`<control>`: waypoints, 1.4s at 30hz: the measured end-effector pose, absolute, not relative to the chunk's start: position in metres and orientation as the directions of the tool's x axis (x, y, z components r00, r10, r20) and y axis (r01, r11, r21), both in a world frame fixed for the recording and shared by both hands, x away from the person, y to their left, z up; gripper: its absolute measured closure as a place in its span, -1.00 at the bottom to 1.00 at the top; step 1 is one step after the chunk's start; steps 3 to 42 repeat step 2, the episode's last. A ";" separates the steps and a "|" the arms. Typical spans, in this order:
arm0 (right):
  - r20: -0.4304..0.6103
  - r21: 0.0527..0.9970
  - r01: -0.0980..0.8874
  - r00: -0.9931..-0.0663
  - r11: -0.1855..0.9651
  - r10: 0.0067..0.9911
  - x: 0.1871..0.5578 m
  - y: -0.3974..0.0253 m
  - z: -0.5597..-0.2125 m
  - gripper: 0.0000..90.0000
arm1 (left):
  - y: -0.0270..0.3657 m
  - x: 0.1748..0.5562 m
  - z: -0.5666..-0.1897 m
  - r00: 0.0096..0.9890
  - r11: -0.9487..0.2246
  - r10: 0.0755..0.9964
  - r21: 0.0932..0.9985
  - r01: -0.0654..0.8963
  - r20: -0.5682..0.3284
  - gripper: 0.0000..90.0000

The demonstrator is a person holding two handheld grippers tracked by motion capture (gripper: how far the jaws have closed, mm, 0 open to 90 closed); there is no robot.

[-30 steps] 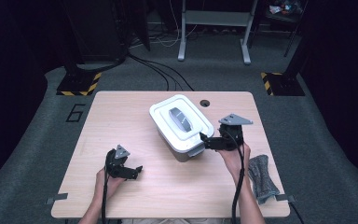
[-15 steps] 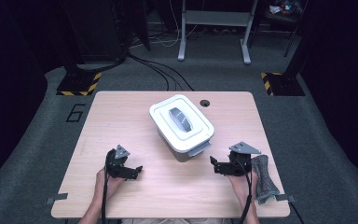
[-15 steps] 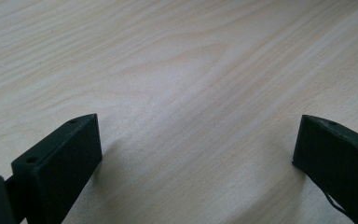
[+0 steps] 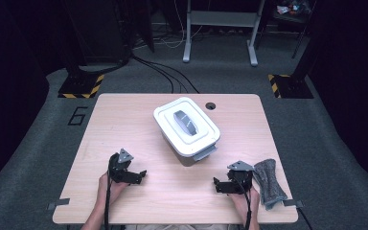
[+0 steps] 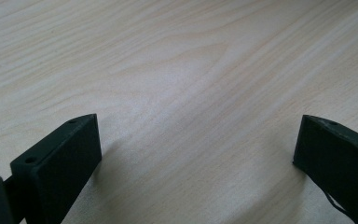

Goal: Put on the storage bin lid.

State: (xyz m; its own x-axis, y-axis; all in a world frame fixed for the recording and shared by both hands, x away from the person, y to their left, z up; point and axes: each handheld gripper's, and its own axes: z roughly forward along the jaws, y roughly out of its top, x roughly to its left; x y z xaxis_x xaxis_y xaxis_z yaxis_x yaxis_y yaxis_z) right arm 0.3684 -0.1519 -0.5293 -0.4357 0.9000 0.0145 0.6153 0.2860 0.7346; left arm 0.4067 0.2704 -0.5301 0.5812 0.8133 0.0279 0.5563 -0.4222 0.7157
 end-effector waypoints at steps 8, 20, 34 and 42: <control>0.017 0.740 0.614 -0.424 0.274 0.905 0.369 -0.151 -0.529 -0.96 | 0.271 0.407 -0.530 0.585 -0.429 0.811 0.712 0.556 0.032 -0.99; 0.017 0.740 0.614 -0.424 0.274 0.905 0.369 -0.151 -0.529 -0.96 | 0.271 0.407 -0.530 0.585 -0.429 0.811 0.712 0.556 0.032 -0.99; 0.017 0.740 0.614 -0.424 0.274 0.905 0.369 -0.151 -0.529 -0.96 | 0.271 0.407 -0.530 0.585 -0.429 0.811 0.712 0.556 0.032 -0.99; 0.017 0.740 0.614 -0.424 0.274 0.905 0.369 -0.151 -0.529 -0.96 | 0.271 0.407 -0.530 0.585 -0.429 0.811 0.712 0.556 0.032 -0.99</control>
